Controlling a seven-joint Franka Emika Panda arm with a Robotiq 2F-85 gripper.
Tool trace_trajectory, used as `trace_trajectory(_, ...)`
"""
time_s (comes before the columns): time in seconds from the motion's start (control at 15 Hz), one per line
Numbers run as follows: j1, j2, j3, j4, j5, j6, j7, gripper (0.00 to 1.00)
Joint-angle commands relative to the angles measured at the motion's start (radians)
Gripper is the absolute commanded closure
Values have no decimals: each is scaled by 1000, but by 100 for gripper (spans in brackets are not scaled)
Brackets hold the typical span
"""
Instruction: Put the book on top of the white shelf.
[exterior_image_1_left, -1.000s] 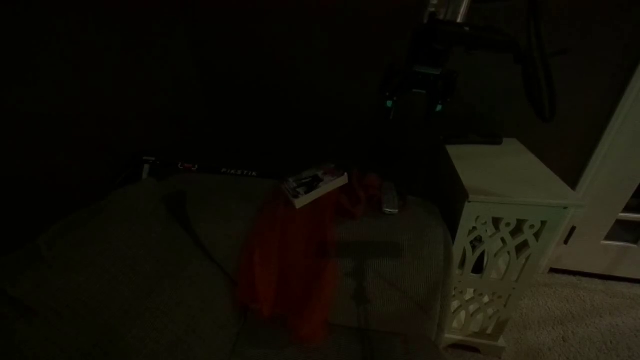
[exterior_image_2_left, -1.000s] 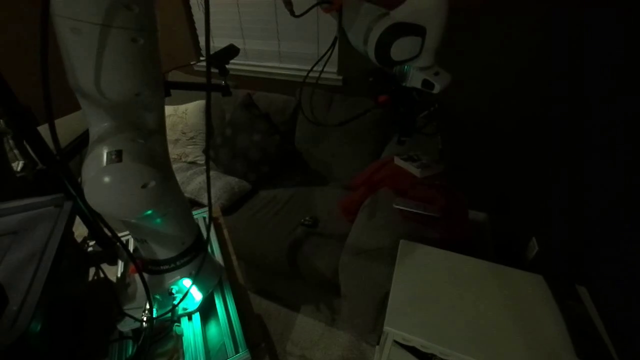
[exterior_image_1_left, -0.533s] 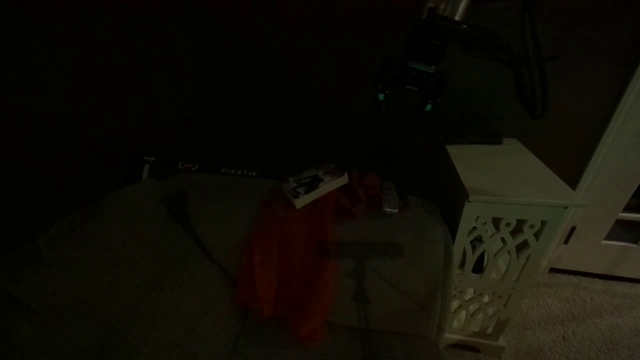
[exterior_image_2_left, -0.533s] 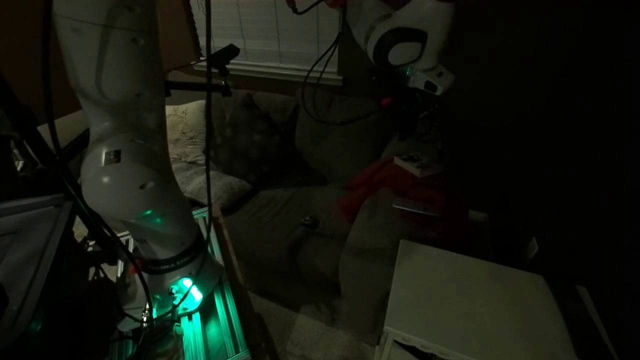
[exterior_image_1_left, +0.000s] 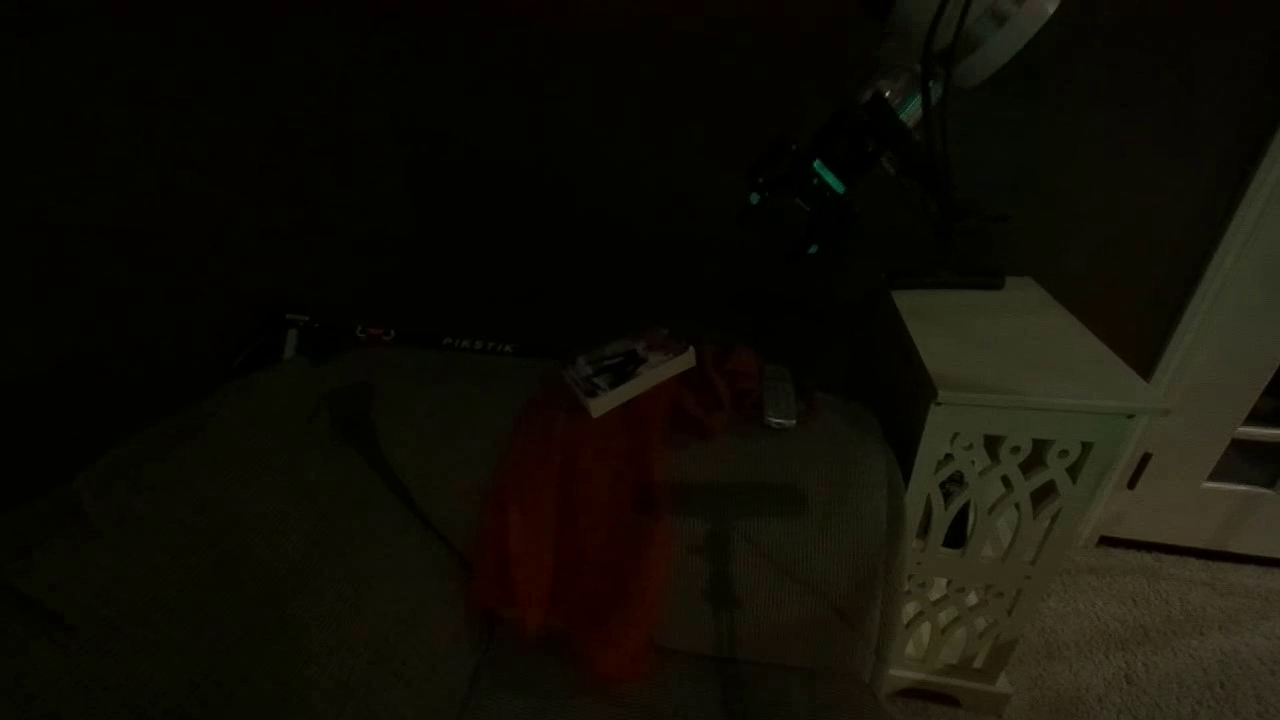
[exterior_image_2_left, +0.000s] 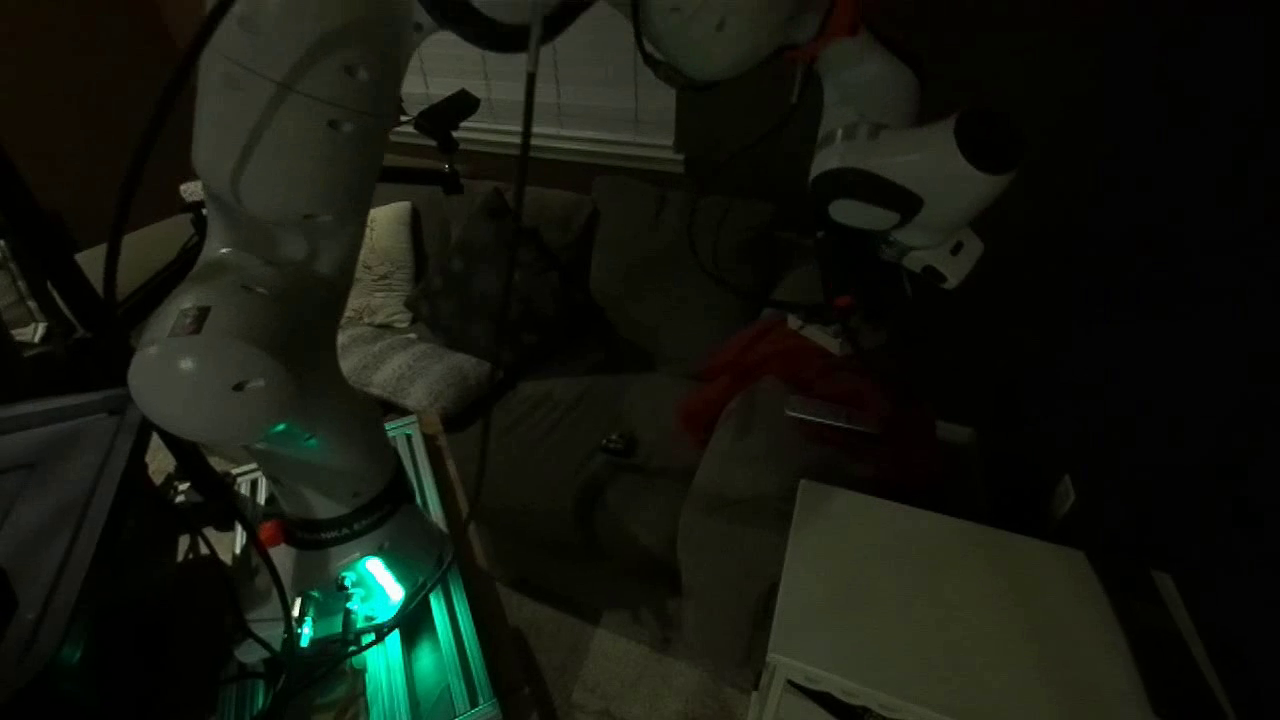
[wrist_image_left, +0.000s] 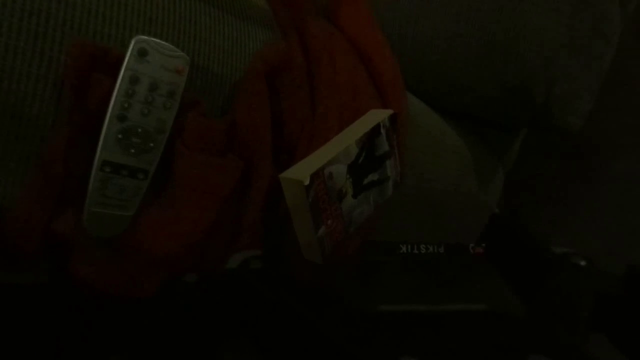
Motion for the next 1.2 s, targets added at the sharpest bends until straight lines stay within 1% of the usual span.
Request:
trace_trajectory(0.0, -9, 234, 12, 248, 8, -122, -43, 0)
trace_trajectory(0.13, 12, 336, -3, 347, -30, -158, 35, 0)
trace_trajectory(0.2, 31, 386, -21, 395, -67, -173, 97, 0)
trace_trajectory(0.27, 53, 418, -45, 442, -103, -206, 200, 0)
trace_trajectory(0.33, 43, 442, -32, 486, -125, -255, 235, 0)
trace_trajectory(0.4, 19, 361, -5, 340, -79, -164, 123, 0)
trace_trajectory(0.53, 27, 415, -5, 414, -109, -201, 186, 0)
trace_trajectory(0.6, 26, 401, 6, 392, -93, -158, 164, 0)
trace_trajectory(0.73, 0, 418, 53, 402, -29, -96, 89, 0)
trace_trajectory(0.8, -7, 443, 71, 427, -14, -75, 37, 0)
trace_trajectory(1.0, -19, 498, 108, 485, -9, -97, -70, 0)
trace_trajectory(1.13, -24, 532, 122, 533, -18, -115, -116, 0)
